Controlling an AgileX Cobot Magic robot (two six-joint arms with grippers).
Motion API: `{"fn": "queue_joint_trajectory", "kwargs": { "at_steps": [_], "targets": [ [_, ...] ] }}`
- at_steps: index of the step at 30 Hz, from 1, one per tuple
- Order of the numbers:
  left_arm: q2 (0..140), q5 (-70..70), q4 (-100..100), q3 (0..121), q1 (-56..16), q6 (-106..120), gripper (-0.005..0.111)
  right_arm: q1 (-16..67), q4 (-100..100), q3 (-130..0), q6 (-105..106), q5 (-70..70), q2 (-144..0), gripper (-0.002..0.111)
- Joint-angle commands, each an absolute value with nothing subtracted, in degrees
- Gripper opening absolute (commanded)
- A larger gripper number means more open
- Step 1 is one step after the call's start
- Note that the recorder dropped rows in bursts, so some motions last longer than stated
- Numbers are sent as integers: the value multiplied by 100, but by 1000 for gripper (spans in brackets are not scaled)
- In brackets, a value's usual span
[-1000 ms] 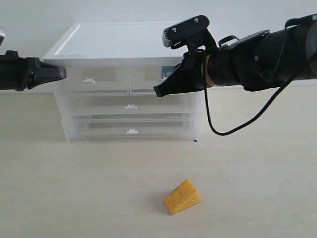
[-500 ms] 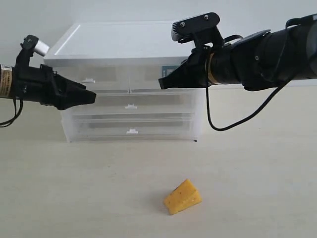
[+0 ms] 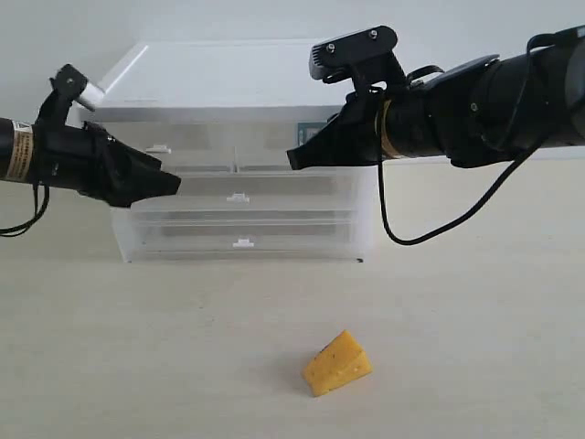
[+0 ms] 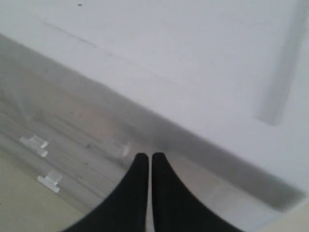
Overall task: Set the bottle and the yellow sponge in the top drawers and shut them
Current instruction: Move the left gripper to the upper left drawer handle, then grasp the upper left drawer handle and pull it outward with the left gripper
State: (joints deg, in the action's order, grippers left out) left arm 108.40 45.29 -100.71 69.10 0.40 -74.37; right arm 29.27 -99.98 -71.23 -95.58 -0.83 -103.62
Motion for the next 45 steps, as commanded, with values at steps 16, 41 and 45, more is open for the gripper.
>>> {"fn": "queue_joint_trajectory", "kwargs": {
  "at_steps": [16,41,45],
  "targets": [
    [10834,5423,-8668,7102,547,-12045,50,2910,-9995,-7159,-9450,-61,-10355,0],
    [11610,5517,-8529,7148,438,-12017,50,2910,-9995,-7159,-9493,40,-10355,0],
    [11646,5612,-8400,7259,438,-11828,50,2910,-9995,-7159,-9493,40,-10355,0]
  ]
}}
